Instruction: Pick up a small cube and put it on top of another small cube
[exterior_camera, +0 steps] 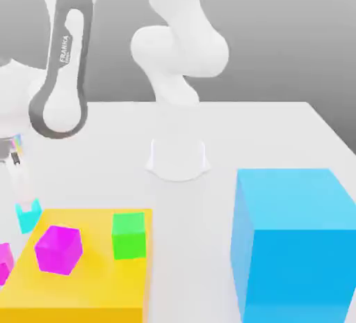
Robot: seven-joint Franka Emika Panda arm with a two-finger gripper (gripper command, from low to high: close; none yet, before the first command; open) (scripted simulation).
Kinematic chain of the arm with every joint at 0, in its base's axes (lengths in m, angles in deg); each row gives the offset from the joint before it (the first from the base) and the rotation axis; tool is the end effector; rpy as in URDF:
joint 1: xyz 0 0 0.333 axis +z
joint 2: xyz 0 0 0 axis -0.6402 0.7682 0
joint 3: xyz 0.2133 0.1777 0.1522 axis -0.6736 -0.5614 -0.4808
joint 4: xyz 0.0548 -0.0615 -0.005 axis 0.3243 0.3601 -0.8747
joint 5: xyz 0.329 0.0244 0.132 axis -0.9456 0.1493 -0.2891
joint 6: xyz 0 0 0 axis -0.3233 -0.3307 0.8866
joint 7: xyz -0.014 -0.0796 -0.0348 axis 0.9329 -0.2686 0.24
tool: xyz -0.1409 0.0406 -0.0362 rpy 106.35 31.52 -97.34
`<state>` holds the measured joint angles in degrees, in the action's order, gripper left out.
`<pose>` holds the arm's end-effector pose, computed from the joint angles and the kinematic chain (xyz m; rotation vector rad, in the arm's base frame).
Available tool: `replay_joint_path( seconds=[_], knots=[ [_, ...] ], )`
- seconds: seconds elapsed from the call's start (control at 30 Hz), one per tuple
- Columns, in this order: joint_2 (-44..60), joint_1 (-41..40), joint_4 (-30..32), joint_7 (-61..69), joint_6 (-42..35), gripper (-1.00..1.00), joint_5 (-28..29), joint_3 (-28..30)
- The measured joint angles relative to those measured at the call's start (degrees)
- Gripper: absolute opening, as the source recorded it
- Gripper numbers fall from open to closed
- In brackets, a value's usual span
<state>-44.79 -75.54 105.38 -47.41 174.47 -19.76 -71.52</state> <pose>0.2400 -0.3284 0.1441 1.8884 -2.5082 0.0026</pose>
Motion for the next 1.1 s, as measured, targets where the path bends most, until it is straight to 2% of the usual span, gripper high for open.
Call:
replay_joint_path(
  seconds=[0.03,0.07,0.3,0.5,0.83,0.97,1.0,1.1],
  knots=[
    [2.0,-1.8,-0.5,1.3,1.6,0.0,-1.6,-2.2],
    [3.2,-3.2,-0.7,1.8,2.6,-1.0,-2.3,-3.7],
    [3.2,-3.3,-0.7,1.6,2.5,-1.0,-2.1,-3.7],
    [-7.9,1.5,1.7,-7.1,-5.8,-1.0,9.6,3.5],
    [-4.3,6.2,-17.0,-2.8,-20.6,-1.0,13.1,-2.2],
    [2.8,5.5,-18.8,-0.4,-15.5,-1.0,10.6,-4.2],
    [4.0,5.4,-18.9,-0.1,-14.4,1.0,10.2,-4.4],
    [4.0,5.4,-18.9,-0.1,-14.4,1.0,10.2,-4.4]
  ],
)
